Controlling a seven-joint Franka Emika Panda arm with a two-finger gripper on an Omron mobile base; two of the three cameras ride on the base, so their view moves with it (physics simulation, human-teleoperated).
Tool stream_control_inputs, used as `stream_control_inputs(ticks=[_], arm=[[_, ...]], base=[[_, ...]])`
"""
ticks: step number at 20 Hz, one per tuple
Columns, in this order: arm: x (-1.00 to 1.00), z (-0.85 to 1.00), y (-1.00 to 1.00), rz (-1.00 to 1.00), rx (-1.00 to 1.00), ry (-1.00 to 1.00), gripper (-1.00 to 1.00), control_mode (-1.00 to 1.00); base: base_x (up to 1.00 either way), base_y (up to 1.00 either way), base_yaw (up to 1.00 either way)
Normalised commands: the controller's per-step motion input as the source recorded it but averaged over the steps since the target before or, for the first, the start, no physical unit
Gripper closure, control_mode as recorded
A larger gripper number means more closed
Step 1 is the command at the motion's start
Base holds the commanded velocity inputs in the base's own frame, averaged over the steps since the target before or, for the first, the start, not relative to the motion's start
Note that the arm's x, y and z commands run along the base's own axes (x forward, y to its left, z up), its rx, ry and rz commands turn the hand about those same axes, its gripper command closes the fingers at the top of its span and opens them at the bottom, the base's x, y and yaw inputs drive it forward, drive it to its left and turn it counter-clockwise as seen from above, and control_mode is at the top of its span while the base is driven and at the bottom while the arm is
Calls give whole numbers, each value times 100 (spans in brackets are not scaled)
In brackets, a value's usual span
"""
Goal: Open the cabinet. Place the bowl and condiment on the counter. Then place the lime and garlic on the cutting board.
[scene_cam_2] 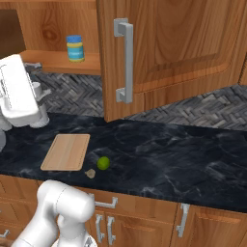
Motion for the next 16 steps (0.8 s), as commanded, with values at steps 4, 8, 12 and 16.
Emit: stream_control_inputs(ticks=[4, 8, 12, 16], arm=[[56, 0, -3, -7, 4, 1, -100, -100], [55, 0, -8, -4, 7, 5, -100, -100], [47, 0, -7, -5, 10, 5, -100, -100], [36, 0, -8, -7, 9, 3, -100, -100]], base=[[0, 0, 0], [0, 0, 0], [0, 0, 0], [0, 0, 0]])
